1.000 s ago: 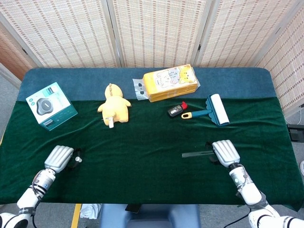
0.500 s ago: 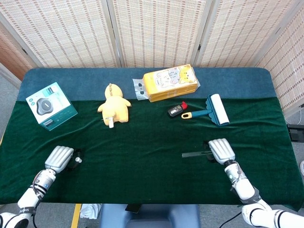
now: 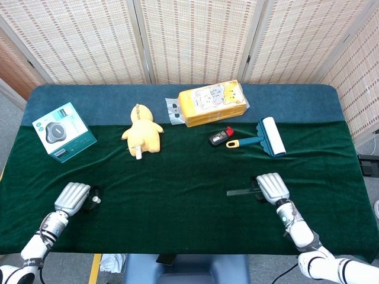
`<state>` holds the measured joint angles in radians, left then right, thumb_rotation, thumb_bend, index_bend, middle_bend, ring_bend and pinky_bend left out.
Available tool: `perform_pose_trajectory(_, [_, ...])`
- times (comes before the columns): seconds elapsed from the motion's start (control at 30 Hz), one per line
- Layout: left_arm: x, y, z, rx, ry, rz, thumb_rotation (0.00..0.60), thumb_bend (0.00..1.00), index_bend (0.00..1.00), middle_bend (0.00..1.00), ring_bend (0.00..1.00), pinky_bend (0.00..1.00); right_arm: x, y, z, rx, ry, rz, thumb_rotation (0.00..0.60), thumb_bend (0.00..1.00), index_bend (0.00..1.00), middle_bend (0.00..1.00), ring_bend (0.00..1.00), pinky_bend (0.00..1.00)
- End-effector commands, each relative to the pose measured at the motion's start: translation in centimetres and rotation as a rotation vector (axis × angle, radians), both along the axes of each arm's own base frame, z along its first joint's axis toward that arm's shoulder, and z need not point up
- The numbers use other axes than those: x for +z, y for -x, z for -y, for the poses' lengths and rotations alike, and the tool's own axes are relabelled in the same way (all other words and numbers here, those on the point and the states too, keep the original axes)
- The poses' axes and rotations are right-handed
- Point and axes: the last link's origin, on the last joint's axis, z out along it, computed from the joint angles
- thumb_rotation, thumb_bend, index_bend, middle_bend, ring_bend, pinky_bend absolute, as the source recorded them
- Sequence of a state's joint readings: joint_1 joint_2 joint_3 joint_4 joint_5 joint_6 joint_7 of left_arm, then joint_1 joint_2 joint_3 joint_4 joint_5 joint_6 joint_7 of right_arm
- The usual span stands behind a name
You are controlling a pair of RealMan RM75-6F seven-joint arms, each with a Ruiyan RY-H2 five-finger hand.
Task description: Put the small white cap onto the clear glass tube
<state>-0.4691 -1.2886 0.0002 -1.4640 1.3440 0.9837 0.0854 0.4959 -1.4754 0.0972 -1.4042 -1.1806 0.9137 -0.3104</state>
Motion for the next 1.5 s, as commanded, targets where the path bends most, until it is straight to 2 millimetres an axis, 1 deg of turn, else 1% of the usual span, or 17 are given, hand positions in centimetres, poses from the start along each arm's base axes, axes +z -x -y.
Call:
perform_pose_trajectory(0.03, [0.1, 0.1, 0.0, 0.004, -0.002, 0.001, 0.6, 0.48, 0.58, 1.0, 0.86, 0.76, -0.1, -0.1, 0.0, 0.0, -0.005, -0.003, 0.6, 0.37, 0.5, 0.97, 0.87, 1.0])
perform_pose_trajectory(0.13, [0.2, 0.2, 0.0, 0.004, -0.004, 0.0, 0.6, 0.48, 0.58, 1.0, 0.86, 0.76, -0.1, -0.2, 0.1, -0.002, -0.007, -0.005, 0.6, 0.37, 0.52, 0.97, 0.87, 1.0])
perform_pose_trajectory(0.4, [0.2, 0.5, 0.2, 0.007, -0.004, 0.001, 0.6, 0.48, 0.58, 1.0, 0.86, 0.76, -0.1, -0.5, 0.2, -0.002, -0.022, -0.018, 0.6, 0.37, 0.53, 0.97, 0.87, 1.0])
perform_pose_trajectory(0.47, [0.2, 0.5, 0.2, 0.008, -0.003, 0.001, 0.6, 0.48, 0.58, 1.0, 0.86, 0.76, 0.0, -0.6, 0.2, -0.001, -0.023, -0.019, 0.6, 0.4, 0.54, 0.97, 0.87, 1.0])
perform_pose_trajectory(0.53, [0.2, 0.6, 0.3, 0.009, -0.003, 0.001, 0.6, 0.48, 0.58, 1.0, 0.86, 0.76, 0.3, -0.7, 0.3, 0.001, -0.026, -0.023, 0.6, 0.47, 0.56, 0.97, 0.87, 1.0])
perform_pose_trajectory(0.67, [0.2, 0.5, 0.2, 0.006, -0.007, 0.006, 0.6, 0.48, 0.58, 1.0, 0.86, 0.76, 0.8, -1.0, 0.2, 0.004, -0.024, -0.019, 0.6, 0.56, 0.59, 0.97, 0.87, 1.0])
perform_pose_trajectory(0.83, [0.6, 0.0, -0.1, -0.01, -0.022, 0.02, 0.6, 0.48, 0.58, 1.0, 0.86, 0.76, 1.6, -1.8, -0.1, 0.008, -0.008, 0.048, 0.6, 0.66, 0.66, 0.97, 0.87, 1.0])
perform_pose_trajectory(0.93, [1.2, -1.0, -0.3, -0.022, -0.023, 0.064, 0.6, 0.48, 0.58, 1.0, 0.86, 0.76, 2.0, -3.0, -0.5, 0.009, -0.009, 0.136, 0.6, 0.7, 0.71, 0.98, 0.88, 1.0])
perform_pose_trajectory(1.1, [2.6, -3.5, -0.9, -0.062, -0.044, 0.171, 0.6, 0.48, 0.58, 1.0, 0.86, 0.76, 2.0, -5.9, -0.6, 0.028, -0.034, 0.319, 0.6, 0.72, 0.75, 0.99, 0.88, 1.0])
perform_pose_trajectory(1.23, [3.4, -5.7, -1.1, -0.105, -0.047, 0.248, 0.6, 0.48, 0.58, 1.0, 0.86, 0.76, 1.3, -8.0, -0.8, 0.006, -0.08, 0.478, 0.6, 0.72, 0.76, 1.0, 0.89, 1.0])
perform_pose_trajectory(1.37, [3.6, -7.8, -1.0, -0.133, -0.01, 0.339, 0.6, 0.48, 0.58, 1.0, 0.86, 0.76, 0.6, -9.3, -0.6, 0.025, -0.087, 0.55, 0.6, 0.72, 0.76, 1.0, 0.89, 1.0])
perform_pose_trajectory(1.5, [3.9, -9.4, -1.1, -0.169, 0.026, 0.39, 0.6, 0.48, 0.58, 1.0, 0.86, 0.76, 0.0, -10.4, -0.5, 0.021, -0.092, 0.618, 0.6, 0.72, 0.77, 1.0, 0.89, 1.0])
